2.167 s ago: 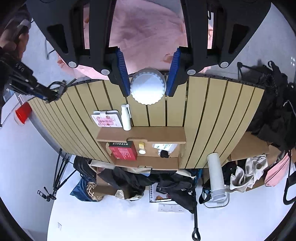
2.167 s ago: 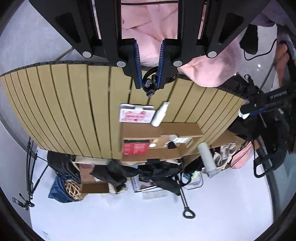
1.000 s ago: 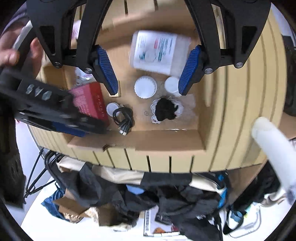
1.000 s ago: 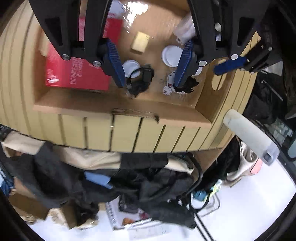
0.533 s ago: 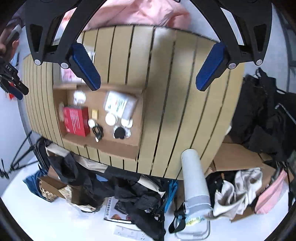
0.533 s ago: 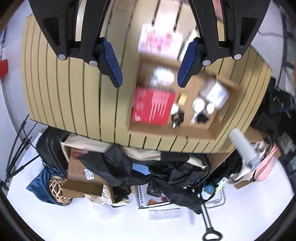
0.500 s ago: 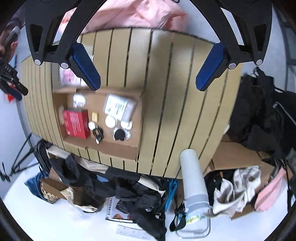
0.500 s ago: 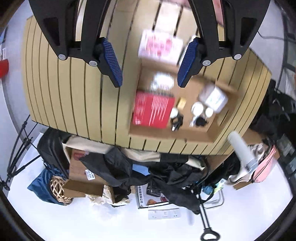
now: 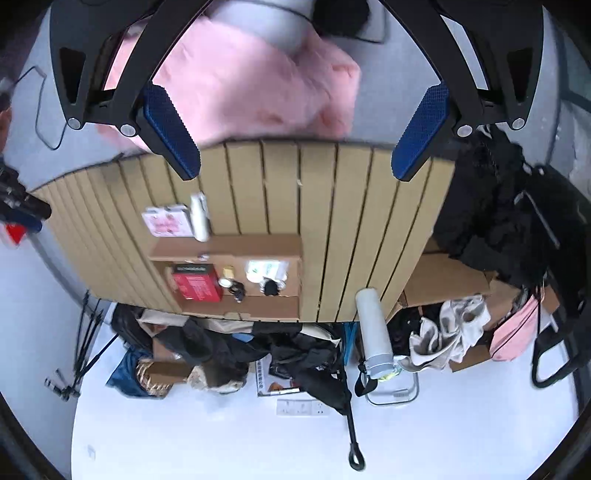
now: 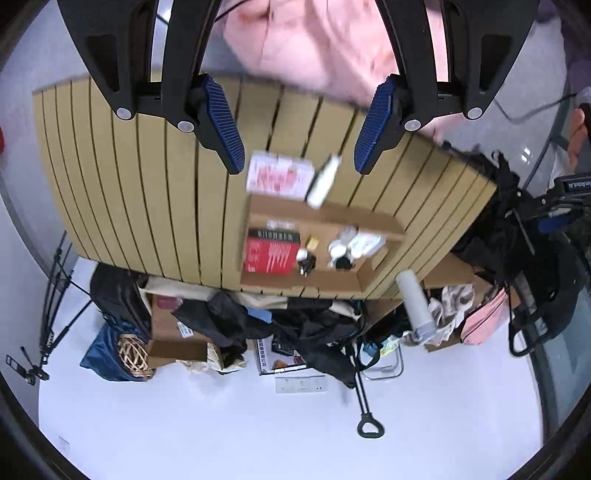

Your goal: Organize objects

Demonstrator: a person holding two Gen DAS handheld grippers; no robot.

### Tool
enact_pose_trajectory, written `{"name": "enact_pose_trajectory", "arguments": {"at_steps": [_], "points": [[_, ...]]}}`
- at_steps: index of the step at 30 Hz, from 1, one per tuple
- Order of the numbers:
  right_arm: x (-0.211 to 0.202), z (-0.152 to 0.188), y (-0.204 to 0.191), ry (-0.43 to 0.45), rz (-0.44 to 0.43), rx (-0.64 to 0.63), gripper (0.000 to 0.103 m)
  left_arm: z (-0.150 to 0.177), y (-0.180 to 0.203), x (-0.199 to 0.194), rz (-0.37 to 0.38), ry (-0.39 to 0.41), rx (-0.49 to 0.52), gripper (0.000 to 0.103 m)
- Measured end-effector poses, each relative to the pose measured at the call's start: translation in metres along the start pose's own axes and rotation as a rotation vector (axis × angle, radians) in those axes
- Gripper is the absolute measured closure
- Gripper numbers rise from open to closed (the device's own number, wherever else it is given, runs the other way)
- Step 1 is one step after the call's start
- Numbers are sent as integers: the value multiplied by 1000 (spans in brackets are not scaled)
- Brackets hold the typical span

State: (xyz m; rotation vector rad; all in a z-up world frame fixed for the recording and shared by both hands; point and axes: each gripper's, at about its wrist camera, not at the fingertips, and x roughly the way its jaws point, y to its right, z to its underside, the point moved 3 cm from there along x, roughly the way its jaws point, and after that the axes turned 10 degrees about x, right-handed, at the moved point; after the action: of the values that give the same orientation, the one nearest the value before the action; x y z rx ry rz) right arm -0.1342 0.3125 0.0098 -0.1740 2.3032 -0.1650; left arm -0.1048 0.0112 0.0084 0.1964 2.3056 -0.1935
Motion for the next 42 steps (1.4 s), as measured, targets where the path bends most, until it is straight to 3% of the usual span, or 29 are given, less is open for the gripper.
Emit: {"name": "enact_pose_trajectory", "arguments": {"at_steps": [2,4,5,7,9,11,17,21,23,29,33,36,40,42], "points": [[-28,34,-3,43,-8,3,36,26,6,-28,35,86,-25,0],[-46,60,-4,83,-34,44,28,46,13,-40,15,142,-20,0],[-52,74,-5,107,-64,76,22,55,16,-40,11,140,-18,0],[-53,92,-5,122,-118,122,21,61,25,-27,46,75,24,0],[-44,95,-6,91,-92,120,21,60,28,-22,35,54,23,0],[-44,91,-9,115,-21,90,21,59,27,-22,51,73,0,0],[-42,93,-13,136,-24,77,21,65,30,-4,37,41,11,0],[-11,101,-4,59,-21,84,23,60,30,28,21,-13,13,0],[4,102,3,19,-37,99,39,54,32,44,16,-30,17,0],[40,88,23,-26,-19,141,40,27,55,99,103,-34,54,0],[69,73,34,-60,-21,161,40,5,76,150,153,-86,95,11],[92,61,44,-76,-3,161,40,-14,97,183,234,-91,109,12],[125,49,58,-109,0,170,40,-32,122,229,263,-128,148,12],[140,44,66,-125,14,179,40,-39,134,251,272,-152,167,23]]}}
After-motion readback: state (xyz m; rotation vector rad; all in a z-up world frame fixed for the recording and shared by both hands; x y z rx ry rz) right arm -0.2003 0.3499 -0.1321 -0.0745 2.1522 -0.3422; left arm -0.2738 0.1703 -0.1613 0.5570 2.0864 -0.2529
